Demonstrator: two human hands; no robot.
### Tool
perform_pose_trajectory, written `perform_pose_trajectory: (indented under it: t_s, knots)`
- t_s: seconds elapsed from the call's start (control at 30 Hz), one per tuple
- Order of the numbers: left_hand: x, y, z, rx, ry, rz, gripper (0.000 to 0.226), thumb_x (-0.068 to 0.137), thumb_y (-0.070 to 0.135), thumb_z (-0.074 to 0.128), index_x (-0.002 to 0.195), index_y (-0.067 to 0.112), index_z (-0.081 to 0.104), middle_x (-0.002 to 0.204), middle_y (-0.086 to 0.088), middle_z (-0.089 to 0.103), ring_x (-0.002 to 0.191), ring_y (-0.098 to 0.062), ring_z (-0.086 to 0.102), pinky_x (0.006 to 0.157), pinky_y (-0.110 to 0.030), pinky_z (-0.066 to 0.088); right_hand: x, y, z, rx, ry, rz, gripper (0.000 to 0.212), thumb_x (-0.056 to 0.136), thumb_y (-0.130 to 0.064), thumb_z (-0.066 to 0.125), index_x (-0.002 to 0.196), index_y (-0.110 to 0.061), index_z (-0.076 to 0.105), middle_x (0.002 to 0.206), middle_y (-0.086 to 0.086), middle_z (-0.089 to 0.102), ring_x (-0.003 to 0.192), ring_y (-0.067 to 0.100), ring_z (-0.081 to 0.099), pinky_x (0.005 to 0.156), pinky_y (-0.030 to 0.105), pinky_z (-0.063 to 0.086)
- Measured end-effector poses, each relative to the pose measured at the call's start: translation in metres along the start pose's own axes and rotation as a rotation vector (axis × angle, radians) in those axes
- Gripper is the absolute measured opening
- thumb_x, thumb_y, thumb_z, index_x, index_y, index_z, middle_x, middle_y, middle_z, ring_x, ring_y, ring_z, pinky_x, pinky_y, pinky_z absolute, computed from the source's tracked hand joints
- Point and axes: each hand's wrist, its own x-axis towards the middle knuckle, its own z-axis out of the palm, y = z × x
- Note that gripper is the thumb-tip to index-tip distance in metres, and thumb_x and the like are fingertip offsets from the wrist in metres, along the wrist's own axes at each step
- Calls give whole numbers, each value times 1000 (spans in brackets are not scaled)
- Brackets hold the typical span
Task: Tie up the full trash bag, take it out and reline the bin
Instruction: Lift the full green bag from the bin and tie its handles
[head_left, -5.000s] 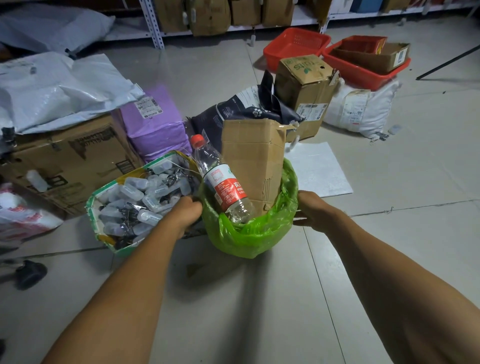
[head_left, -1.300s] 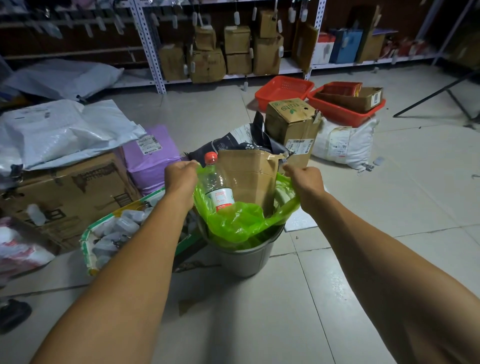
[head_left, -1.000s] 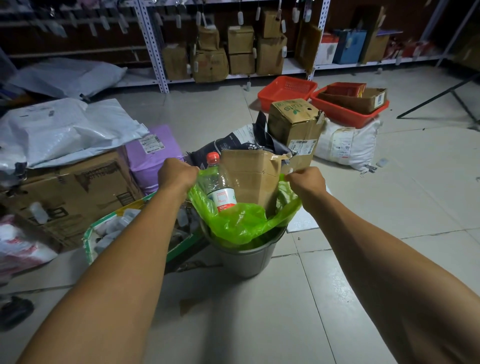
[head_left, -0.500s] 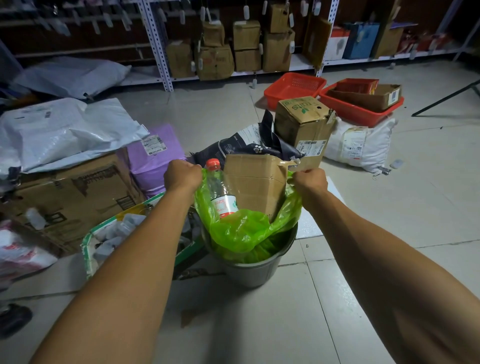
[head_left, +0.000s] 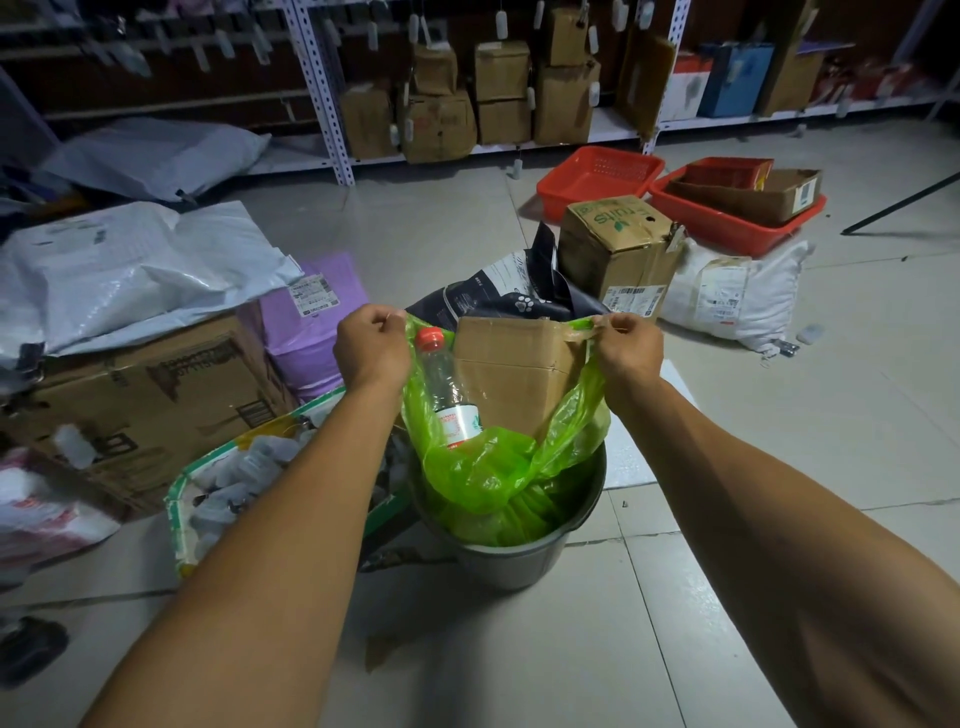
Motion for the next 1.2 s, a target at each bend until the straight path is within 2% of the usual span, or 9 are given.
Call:
perform_pose_trajectory:
  t_s: [0.17, 0.27, 0.43, 0.53, 0.67, 0.73, 0.87, 1.07, 1.2]
  knots:
    - [-7, 4, 0, -113, -18, -12, 11, 93, 23, 63, 84, 21, 66, 89, 0, 69, 81, -17, 63, 71, -27, 47, -7, -12, -5, 134, -19, -95, 8, 94, -22, 63, 91, -16, 67, 86, 1, 67, 88, 22, 66, 86, 44, 57]
    - [-11, 9, -4, -146, -52, -47, 10, 96, 23, 59, 90, 18, 64, 92, 0, 66, 82, -15, 59, 72, -26, 44, -11, -21, -9, 215, -49, -137, 9, 92, -18, 65, 83, -18, 66, 79, 0, 65, 82, 19, 63, 82, 40, 55]
    - [-8, 10, -8, -93, -188, -155, 8, 85, 15, 63, 79, 19, 65, 94, -12, 73, 82, -27, 67, 77, -42, 57, -20, -31, -14, 328, -153, -52, 13, 89, -13, 66, 77, -18, 67, 80, 7, 65, 82, 30, 65, 77, 45, 58]
    - [-13, 16, -14, -54, -286, -218, 10, 79, 20, 72, 78, 12, 67, 89, -13, 72, 84, -29, 68, 79, -42, 56, -29, -36, -19, 338, -232, 28, 15, 82, -8, 58, 70, -15, 62, 75, 10, 58, 70, 28, 60, 60, 36, 51]
    - [-18, 15, -16, -9, -279, -226, 20, 81, 26, 75, 74, 10, 65, 91, -13, 71, 86, -30, 69, 86, -46, 57, -38, -34, -26, 239, -272, 1, 23, 89, 0, 53, 68, -10, 56, 67, 6, 53, 57, 16, 52, 47, 19, 44]
    - [-18, 14, -16, 38, -266, -200, 14, 81, 22, 75, 74, 12, 68, 90, -12, 72, 86, -30, 69, 87, -47, 57, -39, -31, -29, 87, -273, -72, 22, 91, -9, 61, 70, -9, 64, 66, 5, 59, 58, 13, 55, 52, 20, 47]
    - [-21, 16, -14, 97, -228, -65, 18, 90, 22, 68, 100, 9, 74, 101, -5, 70, 93, -24, 63, 87, -32, 50, -34, -32, -30, -207, -248, -138, 24, 86, -29, 73, 76, -7, 75, 57, 2, 59, 51, 14, 53, 55, 23, 43]
    - [-28, 23, -5, 72, -204, 32, 18, 95, 24, 61, 79, 18, 67, 92, -7, 69, 86, -23, 60, 77, -30, 45, -32, -38, -36, -404, -299, -109, 12, 88, -18, 71, 86, -6, 73, 72, 5, 61, 58, 12, 53, 54, 22, 41]
    - [-30, 20, -3, 14, -194, 43, 16, 97, 24, 58, 86, 16, 66, 97, -7, 69, 86, -21, 57, 74, -29, 40, -38, -34, -35, -329, -325, -169, 21, 94, -19, 63, 84, -2, 72, 72, 7, 59, 63, 15, 52, 59, 24, 42]
